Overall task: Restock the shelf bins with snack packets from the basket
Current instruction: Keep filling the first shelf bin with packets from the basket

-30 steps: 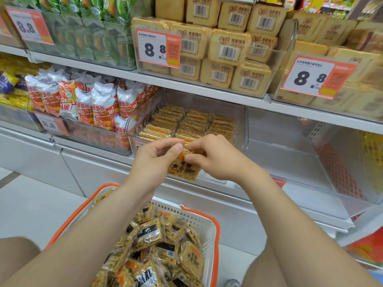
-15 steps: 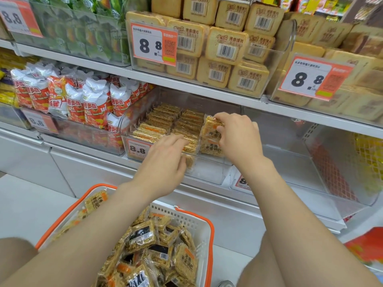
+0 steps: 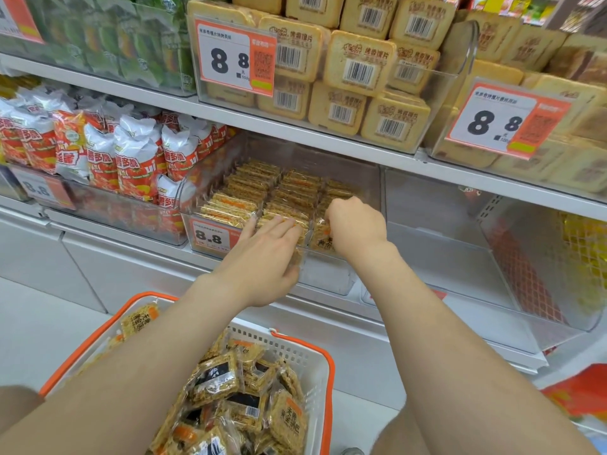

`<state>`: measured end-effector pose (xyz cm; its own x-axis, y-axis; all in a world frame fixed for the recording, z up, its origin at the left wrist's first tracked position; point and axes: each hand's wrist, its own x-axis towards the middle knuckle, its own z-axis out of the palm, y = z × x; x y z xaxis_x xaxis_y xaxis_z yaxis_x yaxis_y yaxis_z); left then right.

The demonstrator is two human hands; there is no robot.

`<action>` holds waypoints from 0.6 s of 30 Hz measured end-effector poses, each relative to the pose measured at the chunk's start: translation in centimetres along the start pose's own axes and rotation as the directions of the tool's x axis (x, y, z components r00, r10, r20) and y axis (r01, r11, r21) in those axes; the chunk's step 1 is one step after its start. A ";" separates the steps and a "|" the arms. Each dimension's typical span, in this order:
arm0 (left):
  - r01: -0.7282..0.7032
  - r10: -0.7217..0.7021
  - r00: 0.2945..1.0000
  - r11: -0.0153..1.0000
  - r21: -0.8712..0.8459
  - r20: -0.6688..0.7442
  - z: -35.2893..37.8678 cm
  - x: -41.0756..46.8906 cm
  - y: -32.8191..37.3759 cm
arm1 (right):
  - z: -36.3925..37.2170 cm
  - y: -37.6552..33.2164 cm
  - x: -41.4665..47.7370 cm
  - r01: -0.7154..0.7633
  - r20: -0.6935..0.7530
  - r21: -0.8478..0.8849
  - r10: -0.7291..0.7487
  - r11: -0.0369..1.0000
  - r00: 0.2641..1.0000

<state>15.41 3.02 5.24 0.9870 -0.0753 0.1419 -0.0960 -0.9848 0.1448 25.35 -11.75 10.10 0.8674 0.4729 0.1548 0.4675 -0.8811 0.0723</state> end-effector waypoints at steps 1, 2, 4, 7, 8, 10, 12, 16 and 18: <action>0.003 -0.003 1.000 1.000 0.008 0.004 0.2 0.1 0.1 | 0.0 -0.2 -0.1 -0.004 -0.003 -0.019 0.004 1.000 1.000; 0.005 -0.005 1.000 1.000 0.019 0.009 0.3 0.2 0.2 | 0.0 -0.5 -0.1 -0.007 -0.012 -0.037 0.006 0.999 1.000; 0.003 -0.004 1.000 0.999 0.041 0.022 0.6 0.1 0.3 | 0.0 -0.9 -0.1 -0.018 -0.026 -0.052 0.016 0.998 1.000; -0.005 0.004 1.000 0.999 0.053 0.019 0.6 0.0 0.3 | -0.2 -0.8 0.0 -0.042 -0.051 -0.042 0.040 0.998 0.998; -0.010 0.009 1.000 0.999 0.046 0.012 0.5 -0.1 0.2 | -0.3 -0.8 0.0 -0.041 -0.054 -0.036 0.039 0.999 0.998; -0.017 0.017 1.000 0.999 0.028 -0.002 0.5 -0.2 0.1 | -0.2 -0.8 0.0 -0.030 -0.053 -0.026 0.029 0.999 0.998; -0.022 0.022 1.000 1.000 0.007 -0.018 0.4 -0.3 0.1 | -0.1 -0.8 0.0 -0.023 -0.060 -0.015 0.022 1.000 0.998; -0.030 0.027 0.998 0.998 -0.060 -0.065 -0.1 -1.2 0.3 | 0.0 -0.9 0.0 0.008 -0.066 -0.021 -0.009 1.000 0.998; -0.040 0.033 0.994 0.997 -0.067 -0.103 -0.3 -1.8 0.4 | 0.0 -0.8 -0.3 0.047 -0.036 -0.052 -0.049 0.998 0.998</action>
<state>13.60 2.83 5.33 0.9648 -0.0918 0.2464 -0.1442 -0.9683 0.2040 24.71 -11.20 10.02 0.8368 0.5148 0.1861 0.4984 -0.8571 0.1303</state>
